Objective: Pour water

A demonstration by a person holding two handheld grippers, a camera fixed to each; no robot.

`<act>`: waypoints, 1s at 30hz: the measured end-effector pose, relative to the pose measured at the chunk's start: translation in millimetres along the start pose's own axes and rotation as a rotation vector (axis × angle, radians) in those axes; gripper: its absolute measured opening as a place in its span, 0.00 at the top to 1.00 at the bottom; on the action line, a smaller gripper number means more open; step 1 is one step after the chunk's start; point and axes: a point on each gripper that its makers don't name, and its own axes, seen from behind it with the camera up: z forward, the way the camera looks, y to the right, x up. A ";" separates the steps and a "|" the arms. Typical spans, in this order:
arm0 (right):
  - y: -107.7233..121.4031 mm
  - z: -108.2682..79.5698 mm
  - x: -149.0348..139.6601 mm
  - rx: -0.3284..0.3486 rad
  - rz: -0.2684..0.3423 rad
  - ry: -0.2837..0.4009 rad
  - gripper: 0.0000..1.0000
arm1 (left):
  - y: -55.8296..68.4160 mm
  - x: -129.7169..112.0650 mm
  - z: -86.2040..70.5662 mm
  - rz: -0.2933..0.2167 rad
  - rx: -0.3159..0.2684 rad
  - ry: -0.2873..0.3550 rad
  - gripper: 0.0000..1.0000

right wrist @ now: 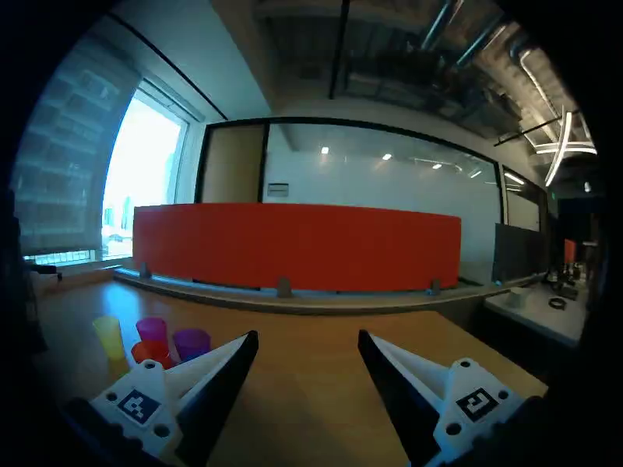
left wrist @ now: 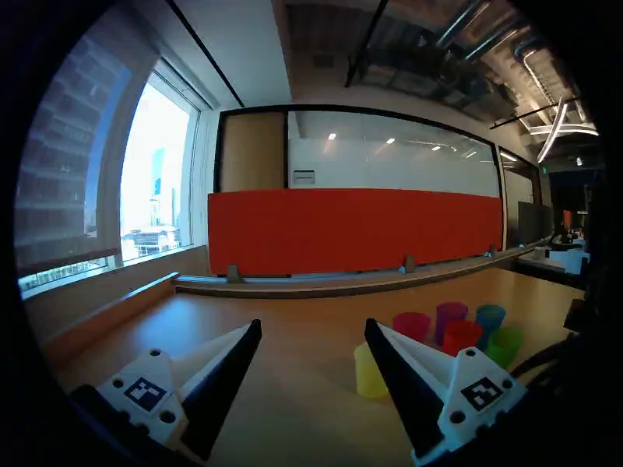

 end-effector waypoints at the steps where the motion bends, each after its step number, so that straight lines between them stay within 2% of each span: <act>1: 0.1 1.0 5.1 0.004 -0.001 0.000 0.01 | -0.5 5.9 0.9 0.000 -0.001 0.001 0.01; 8: 2.0 9.1 44.3 0.035 0.000 0.002 0.01 | -3.1 51.2 8.6 -0.018 -0.028 0.005 0.01; 17: 1.8 16.6 90.1 0.081 0.021 -0.009 0.01 | 0.8 103.6 16.1 -0.032 -0.077 -0.004 0.01; 20: -0.3 16.7 101.4 0.103 0.034 -0.007 0.01 | 4.0 114.0 19.3 -0.029 -0.094 -0.014 0.01; 26: -6.5 17.8 105.4 0.142 0.037 -0.022 0.01 | 13.8 122.3 25.1 -0.021 -0.142 -0.023 0.01; 30: -15.6 16.9 108.8 0.198 0.025 -0.025 0.01 | 26.6 122.1 26.6 -0.014 -0.202 -0.030 0.01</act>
